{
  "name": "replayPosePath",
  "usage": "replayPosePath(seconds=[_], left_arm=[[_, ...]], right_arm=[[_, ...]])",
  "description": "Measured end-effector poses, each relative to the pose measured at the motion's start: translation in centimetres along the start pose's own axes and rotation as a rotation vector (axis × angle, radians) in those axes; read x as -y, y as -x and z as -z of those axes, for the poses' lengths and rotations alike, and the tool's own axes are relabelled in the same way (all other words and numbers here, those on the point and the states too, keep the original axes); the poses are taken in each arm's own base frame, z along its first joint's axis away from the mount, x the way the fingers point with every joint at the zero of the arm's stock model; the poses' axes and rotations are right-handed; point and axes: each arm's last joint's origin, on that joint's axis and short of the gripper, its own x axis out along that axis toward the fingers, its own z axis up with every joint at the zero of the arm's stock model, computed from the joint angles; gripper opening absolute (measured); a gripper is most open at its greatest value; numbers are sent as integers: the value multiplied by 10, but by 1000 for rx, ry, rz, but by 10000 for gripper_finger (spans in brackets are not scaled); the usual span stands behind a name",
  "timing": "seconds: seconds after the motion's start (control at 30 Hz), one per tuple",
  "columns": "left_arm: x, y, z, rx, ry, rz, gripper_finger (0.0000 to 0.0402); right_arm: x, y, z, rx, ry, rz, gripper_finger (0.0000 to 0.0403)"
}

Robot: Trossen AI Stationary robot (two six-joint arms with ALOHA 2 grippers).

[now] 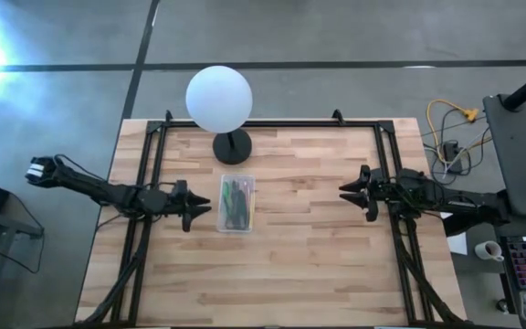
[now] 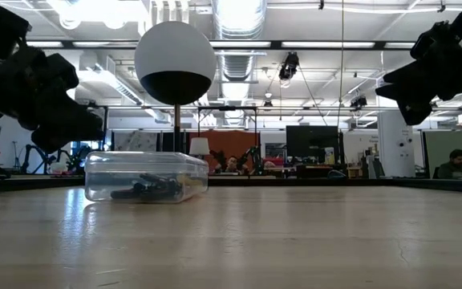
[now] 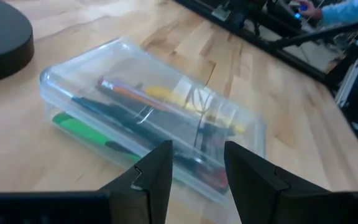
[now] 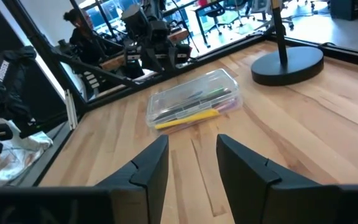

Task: Pick & place school supplies into a supply box
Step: Return to Home Position

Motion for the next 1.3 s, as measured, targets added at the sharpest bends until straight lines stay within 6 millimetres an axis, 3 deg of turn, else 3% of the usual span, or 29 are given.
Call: replayPosePath(seconds=[1.3], left_arm=[[-1, -2, 3, -31, -14, -20, 130]], right_arm=[[0, 0, 0, 1, 0, 1, 124]])
